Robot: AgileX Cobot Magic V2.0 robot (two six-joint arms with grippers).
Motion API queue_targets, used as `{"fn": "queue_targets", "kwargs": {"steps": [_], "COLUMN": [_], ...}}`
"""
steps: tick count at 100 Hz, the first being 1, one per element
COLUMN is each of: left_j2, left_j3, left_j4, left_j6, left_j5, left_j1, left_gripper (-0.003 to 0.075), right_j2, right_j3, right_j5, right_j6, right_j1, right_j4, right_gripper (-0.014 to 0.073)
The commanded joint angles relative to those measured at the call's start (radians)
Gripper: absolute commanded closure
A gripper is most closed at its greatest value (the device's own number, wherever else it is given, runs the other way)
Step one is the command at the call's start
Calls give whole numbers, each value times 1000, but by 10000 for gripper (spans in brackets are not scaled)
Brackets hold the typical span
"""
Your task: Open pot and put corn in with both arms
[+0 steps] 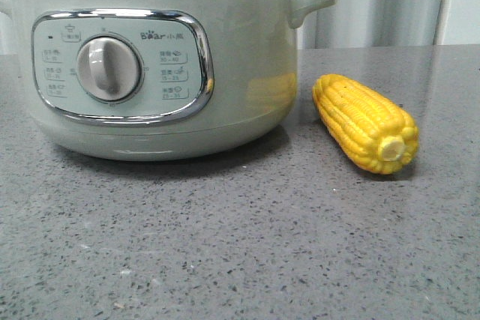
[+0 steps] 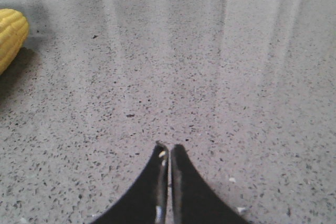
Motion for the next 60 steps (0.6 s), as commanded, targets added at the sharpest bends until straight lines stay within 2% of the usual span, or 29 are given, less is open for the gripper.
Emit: {"fn": "queue_targets", "kwargs": {"steps": [1, 15, 37, 60], "left_j2": [-33, -33, -33, -33], "left_j3": [5, 5, 5, 5], "left_j4": [1, -55, -250, -250], "left_j6": [-5, -5, -5, -5], "left_j5": [-96, -168, -426, -450], "left_j1": [-1, -1, -1, -1], "left_gripper": [741, 741, 741, 741], "right_j2": [-20, -20, -20, -20], "right_j3": [19, 19, 19, 19], "right_j5": [-29, -50, -113, -212], "right_j6": [-2, -2, -2, -2], "right_j1": [-6, -6, -6, -6], "right_j4": [-11, -11, -11, -11], "right_gripper": [667, 667, 667, 667]}}
